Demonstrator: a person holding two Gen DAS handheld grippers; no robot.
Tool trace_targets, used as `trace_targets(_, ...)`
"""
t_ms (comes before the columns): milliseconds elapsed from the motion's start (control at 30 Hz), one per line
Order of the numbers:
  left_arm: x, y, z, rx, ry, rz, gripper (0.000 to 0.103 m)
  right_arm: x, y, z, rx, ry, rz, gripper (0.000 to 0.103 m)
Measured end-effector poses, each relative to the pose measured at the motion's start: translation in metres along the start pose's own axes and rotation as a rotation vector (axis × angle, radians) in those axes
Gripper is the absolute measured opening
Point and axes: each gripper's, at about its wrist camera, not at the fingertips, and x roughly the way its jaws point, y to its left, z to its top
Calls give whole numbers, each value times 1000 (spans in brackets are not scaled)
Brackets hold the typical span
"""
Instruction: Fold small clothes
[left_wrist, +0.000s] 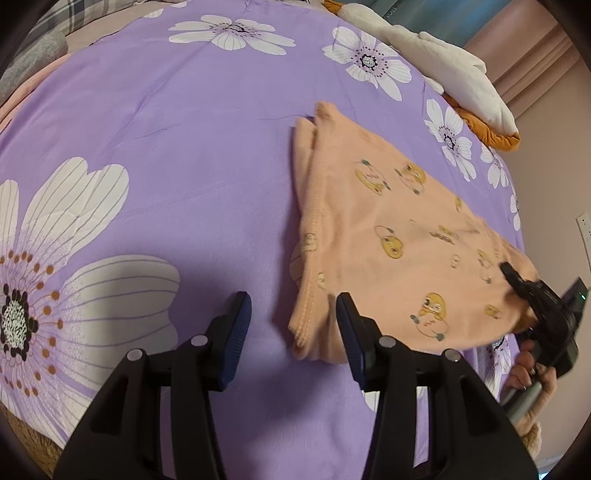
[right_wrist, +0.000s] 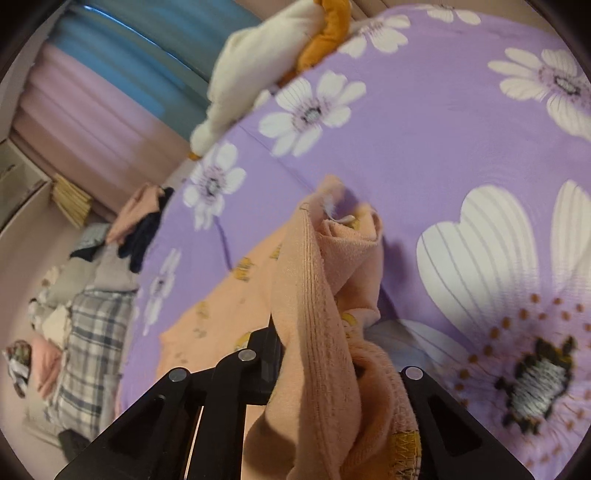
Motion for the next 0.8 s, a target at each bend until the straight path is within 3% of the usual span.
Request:
trace_targets(200, -12, -2, -7, -1, -9, -18, 50, -51, -9, 5, -16, -61, -87, 11)
trace_targets(367, -19, -6, -13, 2, -11, -37, 51, -85, -17, 4, -60, -104, -208, 11)
trace_targets(500, -20, -10, -17, 16, -3, -35, 51, -87, -12, 8, -123, -120, -277, 11)
trace_targets(600, -20, -12, -19, 21, 4, -34, 51, -74, 6, 9, -223, -107, -335, 11)
trace_targets(700, -21, -14, -21, 29, 6, -33, 51, -58, 40, 2, -402, -101, -383, 11)
trace_targets(800, -22, -12, -22, 27, 2, -31, 51, -39, 81, -14, -579, -73, -354, 11)
